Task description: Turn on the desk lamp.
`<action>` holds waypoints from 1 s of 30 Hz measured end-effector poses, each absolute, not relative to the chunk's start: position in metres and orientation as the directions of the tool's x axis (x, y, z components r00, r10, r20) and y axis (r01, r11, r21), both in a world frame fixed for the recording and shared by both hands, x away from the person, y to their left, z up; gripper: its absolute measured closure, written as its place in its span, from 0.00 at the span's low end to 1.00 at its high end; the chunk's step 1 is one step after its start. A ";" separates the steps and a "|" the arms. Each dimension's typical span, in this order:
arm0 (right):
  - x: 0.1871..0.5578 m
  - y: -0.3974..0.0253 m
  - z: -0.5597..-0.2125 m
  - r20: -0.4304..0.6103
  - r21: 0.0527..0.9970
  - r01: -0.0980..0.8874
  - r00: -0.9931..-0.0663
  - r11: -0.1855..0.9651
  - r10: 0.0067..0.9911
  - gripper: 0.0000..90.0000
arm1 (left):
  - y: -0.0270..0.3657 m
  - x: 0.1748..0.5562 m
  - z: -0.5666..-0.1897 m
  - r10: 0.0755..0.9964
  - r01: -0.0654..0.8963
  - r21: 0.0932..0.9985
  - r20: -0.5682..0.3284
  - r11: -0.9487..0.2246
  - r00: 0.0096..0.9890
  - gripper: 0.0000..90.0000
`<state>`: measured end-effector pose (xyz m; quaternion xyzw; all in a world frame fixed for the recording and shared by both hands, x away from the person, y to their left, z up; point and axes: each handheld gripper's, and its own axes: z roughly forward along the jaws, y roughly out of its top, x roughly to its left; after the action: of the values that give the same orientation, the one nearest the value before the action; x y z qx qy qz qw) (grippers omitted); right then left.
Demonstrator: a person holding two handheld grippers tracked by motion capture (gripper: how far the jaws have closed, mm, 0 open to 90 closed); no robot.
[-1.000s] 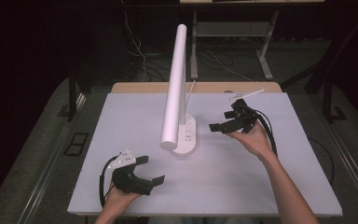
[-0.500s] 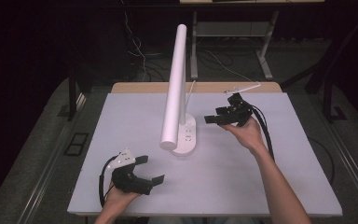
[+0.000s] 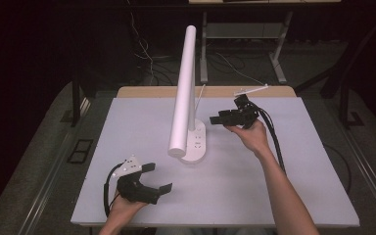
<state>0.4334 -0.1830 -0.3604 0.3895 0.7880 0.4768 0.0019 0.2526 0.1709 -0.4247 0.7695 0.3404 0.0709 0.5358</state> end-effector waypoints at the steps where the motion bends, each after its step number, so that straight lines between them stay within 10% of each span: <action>1: 0.434 -0.182 -0.361 0.369 0.753 0.612 -0.697 0.242 0.615 0.43 | 0.171 0.253 -0.425 0.600 0.448 0.873 -0.257 -0.192 0.758 0.00; 23: 0.454 -0.161 -0.397 0.454 0.715 0.666 -0.673 0.213 0.584 0.96 | 0.173 0.253 -0.424 0.598 0.446 0.875 -0.258 -0.189 0.759 0.00; 30: 0.460 -0.155 -0.411 0.461 0.708 0.674 -0.667 0.210 0.586 1.00 | 0.174 0.253 -0.424 0.599 0.446 0.874 -0.257 -0.190 0.758 0.00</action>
<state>0.4603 -0.1553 -0.4115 0.4056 0.7766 0.4799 -0.0459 0.2530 0.1743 -0.4238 0.7681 0.3403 0.0710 0.5378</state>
